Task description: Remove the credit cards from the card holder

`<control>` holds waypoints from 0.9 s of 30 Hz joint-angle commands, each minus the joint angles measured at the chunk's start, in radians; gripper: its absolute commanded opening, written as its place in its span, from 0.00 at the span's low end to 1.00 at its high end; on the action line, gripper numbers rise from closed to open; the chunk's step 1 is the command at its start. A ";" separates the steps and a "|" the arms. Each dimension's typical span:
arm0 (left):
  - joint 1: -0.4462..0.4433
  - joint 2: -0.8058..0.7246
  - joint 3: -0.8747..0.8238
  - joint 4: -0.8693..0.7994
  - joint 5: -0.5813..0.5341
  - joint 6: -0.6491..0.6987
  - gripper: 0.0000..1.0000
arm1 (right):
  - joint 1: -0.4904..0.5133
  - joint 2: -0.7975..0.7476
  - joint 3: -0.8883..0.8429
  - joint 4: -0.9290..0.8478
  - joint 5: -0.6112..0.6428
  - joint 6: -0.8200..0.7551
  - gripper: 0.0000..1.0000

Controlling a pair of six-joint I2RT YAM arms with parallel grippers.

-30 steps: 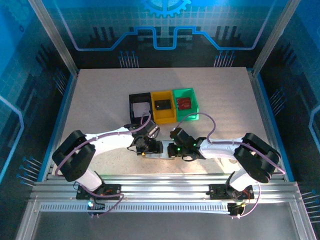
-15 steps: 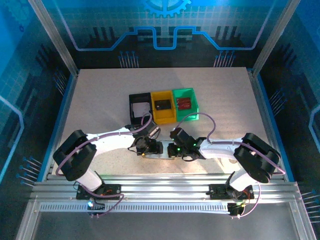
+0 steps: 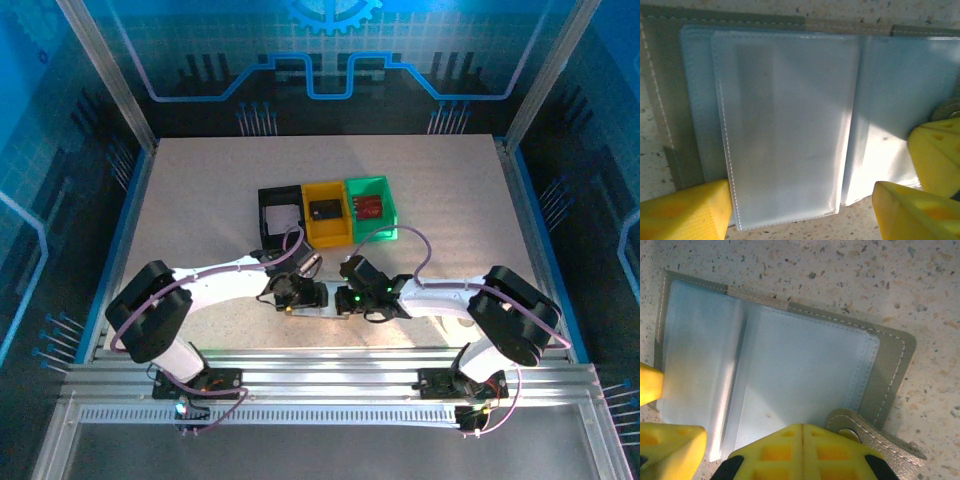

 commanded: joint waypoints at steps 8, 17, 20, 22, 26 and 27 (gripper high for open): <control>-0.011 -0.097 0.005 0.087 0.088 -0.085 0.74 | 0.011 0.002 -0.030 -0.007 0.013 0.003 0.00; -0.015 -0.085 0.002 0.182 0.163 -0.146 0.74 | 0.001 -0.053 -0.066 0.041 -0.011 0.001 0.00; -0.023 -0.065 0.015 0.200 0.181 -0.156 0.74 | -0.011 -0.093 -0.088 0.057 -0.023 -0.002 0.00; -0.033 -0.046 0.027 0.208 0.186 -0.160 0.74 | -0.021 -0.123 -0.101 0.064 -0.030 -0.002 0.00; -0.046 -0.021 0.047 0.213 0.183 -0.164 0.74 | -0.036 -0.177 -0.125 0.066 -0.037 -0.008 0.00; -0.048 -0.017 0.052 0.213 0.183 -0.164 0.74 | -0.039 -0.187 -0.131 0.069 -0.040 -0.009 0.00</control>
